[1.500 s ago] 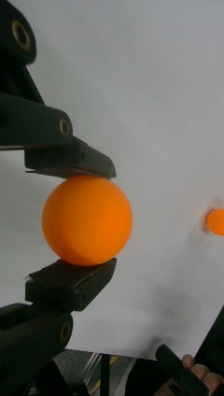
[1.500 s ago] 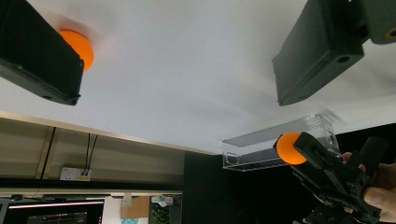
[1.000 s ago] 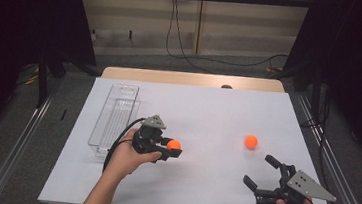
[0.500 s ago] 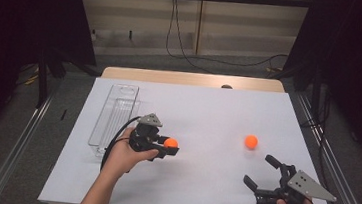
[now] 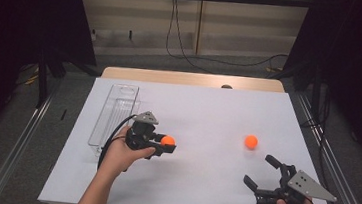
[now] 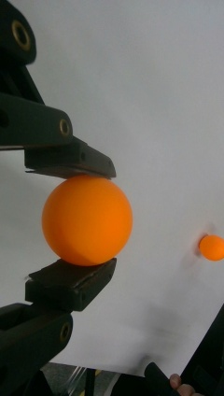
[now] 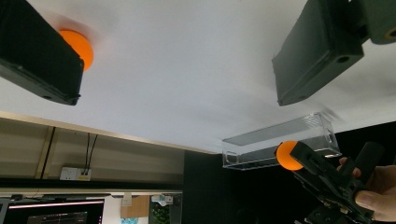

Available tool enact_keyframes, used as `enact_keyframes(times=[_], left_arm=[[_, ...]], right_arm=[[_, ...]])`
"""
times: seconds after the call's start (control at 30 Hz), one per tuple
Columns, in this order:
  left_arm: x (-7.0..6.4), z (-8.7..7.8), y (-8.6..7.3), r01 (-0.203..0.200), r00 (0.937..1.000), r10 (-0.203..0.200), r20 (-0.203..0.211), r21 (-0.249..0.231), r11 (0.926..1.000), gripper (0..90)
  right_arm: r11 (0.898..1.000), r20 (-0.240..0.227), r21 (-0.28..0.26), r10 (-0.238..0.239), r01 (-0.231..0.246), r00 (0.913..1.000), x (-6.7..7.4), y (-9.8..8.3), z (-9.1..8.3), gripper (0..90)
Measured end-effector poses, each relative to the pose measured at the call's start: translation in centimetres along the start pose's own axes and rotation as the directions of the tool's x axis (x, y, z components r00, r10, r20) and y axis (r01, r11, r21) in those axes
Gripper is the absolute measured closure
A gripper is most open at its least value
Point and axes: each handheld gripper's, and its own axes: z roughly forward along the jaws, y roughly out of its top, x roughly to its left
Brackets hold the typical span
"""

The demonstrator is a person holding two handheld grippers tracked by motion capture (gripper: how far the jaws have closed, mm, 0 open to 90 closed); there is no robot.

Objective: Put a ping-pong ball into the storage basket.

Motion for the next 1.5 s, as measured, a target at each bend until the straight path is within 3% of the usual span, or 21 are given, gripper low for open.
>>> enact_keyframes(times=[1.5], left_arm=[[1.1,-2.0,-0.2,0.025,0.9981,-0.027,-0.056,-0.030,0.9992,50.9]], right_arm=[[1.000,-0.003,-0.002,-0.002,0.002,1.0000,0.0,0.0,0.0,1.0]])
